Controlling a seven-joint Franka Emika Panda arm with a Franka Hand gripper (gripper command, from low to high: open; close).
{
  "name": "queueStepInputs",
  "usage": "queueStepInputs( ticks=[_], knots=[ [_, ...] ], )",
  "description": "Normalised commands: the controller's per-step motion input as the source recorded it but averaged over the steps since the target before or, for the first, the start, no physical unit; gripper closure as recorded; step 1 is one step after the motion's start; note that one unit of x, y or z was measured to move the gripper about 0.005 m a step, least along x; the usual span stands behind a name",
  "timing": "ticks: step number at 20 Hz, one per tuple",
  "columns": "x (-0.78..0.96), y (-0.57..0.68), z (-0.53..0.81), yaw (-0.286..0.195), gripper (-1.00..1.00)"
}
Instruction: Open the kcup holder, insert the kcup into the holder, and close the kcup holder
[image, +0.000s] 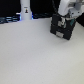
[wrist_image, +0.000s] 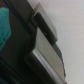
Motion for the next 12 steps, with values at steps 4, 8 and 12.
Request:
queueStepInputs(
  ticks=[4,8,12],
  knots=[
    [0.03,0.35,0.98,-0.012,-1.00],
    [0.10,0.10,0.58,-0.022,-1.00],
    [0.02,0.00,0.01,-0.001,-1.00]
  ],
)
